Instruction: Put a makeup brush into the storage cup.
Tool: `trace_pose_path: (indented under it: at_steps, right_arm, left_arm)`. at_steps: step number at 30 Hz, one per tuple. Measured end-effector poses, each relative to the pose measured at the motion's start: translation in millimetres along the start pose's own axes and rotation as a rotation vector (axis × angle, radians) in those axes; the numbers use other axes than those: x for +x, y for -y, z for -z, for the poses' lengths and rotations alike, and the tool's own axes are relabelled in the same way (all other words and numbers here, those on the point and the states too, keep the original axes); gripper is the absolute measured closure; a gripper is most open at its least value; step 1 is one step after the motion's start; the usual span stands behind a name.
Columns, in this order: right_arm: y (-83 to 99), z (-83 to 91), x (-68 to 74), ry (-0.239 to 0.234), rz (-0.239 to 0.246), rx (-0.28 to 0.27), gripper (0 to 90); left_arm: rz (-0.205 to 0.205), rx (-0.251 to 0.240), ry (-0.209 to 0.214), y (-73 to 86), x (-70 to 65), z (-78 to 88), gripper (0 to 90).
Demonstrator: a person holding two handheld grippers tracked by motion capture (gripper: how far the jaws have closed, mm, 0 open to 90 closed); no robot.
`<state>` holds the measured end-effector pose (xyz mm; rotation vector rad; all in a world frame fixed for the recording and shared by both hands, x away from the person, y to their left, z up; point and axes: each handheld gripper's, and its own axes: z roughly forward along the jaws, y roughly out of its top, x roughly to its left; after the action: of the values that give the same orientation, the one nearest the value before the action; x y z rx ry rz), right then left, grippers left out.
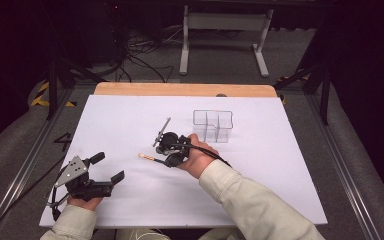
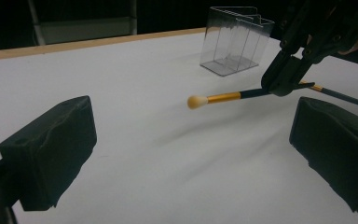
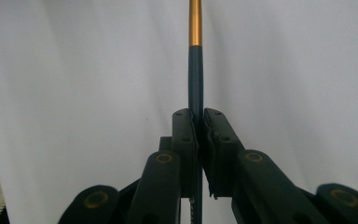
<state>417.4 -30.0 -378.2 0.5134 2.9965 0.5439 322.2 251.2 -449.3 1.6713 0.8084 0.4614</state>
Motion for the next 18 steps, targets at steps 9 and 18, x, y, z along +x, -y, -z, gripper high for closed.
trace_pose_path:
  at_steps: [9,18]
  right_arm:
    - [3.1,27.7,2.4,0.028,0.011,-0.108,84.1]
    - [10.5,51.1,4.4,0.053,0.001,-0.233,84.1]
  left_arm:
    - [0.000,-0.002,-0.003,0.2,-0.2,-0.7,1.1]
    - [-0.005,-0.001,0.000,-0.2,0.5,-1.5,1.2]
